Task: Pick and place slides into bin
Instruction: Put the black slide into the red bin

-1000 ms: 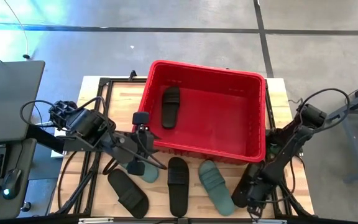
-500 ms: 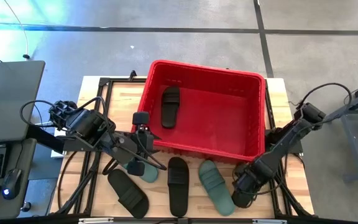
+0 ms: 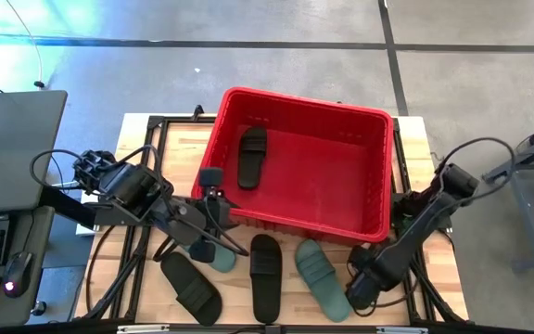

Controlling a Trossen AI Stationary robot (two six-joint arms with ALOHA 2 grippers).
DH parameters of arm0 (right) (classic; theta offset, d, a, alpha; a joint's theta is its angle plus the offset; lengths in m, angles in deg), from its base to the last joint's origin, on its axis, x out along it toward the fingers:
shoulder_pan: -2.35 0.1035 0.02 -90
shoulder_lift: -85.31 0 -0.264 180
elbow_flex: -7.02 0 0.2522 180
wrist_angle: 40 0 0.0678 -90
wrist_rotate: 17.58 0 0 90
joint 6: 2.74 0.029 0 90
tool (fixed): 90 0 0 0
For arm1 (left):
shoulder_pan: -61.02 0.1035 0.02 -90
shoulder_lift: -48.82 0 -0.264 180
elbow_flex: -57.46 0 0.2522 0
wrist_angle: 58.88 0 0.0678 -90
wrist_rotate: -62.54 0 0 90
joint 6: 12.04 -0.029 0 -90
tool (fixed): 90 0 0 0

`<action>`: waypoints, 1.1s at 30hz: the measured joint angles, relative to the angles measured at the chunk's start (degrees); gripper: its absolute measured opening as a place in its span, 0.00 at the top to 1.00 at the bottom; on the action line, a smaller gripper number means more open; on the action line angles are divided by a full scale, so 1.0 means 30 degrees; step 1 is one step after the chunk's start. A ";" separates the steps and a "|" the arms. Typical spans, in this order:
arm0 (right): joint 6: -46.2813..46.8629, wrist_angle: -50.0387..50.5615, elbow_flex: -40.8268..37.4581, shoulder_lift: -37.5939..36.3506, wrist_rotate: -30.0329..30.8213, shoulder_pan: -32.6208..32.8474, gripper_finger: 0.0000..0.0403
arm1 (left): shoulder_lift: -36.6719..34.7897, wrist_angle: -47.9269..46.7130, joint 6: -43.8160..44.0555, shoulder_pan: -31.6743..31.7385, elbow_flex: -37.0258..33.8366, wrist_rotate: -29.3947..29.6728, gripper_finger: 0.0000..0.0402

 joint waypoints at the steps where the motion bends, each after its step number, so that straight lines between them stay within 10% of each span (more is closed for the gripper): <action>1: 0.0141 0.0265 0.0000 0.0343 0.0010 0.0007 0.72 | 0.0000 -0.0055 0.0000 0.0000 -0.0107 0.0000 0.61; 12: 0.0860 0.1576 -0.0007 0.2824 0.0009 -0.0007 0.73 | 0.0007 -0.0264 0.0000 0.0000 -0.1061 -0.0066 0.61; 24: 0.1926 0.1816 0.0627 0.2948 0.0400 0.0480 0.97 | 0.0007 -0.0287 0.0153 0.0000 -0.1103 -0.0219 0.61; 33: 0.2109 -0.0077 0.7025 0.2982 0.0371 0.1345 0.99 | 0.0007 -0.0301 0.0007 -0.0007 -0.1103 -0.0219 0.61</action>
